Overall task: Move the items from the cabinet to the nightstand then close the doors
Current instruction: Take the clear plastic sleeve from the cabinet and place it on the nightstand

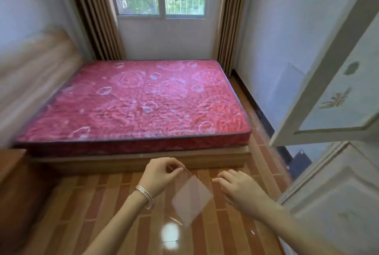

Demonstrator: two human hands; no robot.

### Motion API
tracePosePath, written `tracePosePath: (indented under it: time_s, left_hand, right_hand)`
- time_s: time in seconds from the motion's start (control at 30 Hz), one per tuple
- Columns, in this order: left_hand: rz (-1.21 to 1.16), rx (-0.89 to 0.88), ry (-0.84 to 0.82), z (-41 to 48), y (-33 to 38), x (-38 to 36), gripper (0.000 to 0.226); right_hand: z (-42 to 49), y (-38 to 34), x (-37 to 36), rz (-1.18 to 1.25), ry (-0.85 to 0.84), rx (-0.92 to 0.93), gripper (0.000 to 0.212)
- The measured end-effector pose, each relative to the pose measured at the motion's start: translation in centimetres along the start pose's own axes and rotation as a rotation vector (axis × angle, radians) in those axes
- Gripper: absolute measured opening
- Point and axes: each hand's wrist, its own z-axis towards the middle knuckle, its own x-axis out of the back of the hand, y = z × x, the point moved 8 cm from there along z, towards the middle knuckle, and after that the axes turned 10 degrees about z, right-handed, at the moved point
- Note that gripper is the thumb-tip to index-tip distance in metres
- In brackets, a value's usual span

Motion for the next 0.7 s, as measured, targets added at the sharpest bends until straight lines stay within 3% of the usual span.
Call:
tracePosePath:
  time_s: [0.2,0.43,0.57,0.7]
  left_hand:
    - [0.107,0.049,0.05,-4.8,-7.8,8.4,0.016]
    - [0.03,0.092,0.233,-9.0,-13.7,17.1,0.01]
    - [-0.053,0.141,0.303,-9.8,-16.9,19.2,0.009]
    - [0.022,0.181,0.317,-9.5,-20.6,20.5,0.016]
  right_hand:
    - [9.7,-8.3,-2.6,0.048,0.031,0.163,0.038]
    - [18.8,-17.5,-5.3,0.11,-0.015,0.343,0.042]
    - [23.0,-20.1,-6.6,0.231,-0.112,0.383,0.02]
    - [28.0,-20.0,-9.0,0.426,-0.314,0.269,0.004]
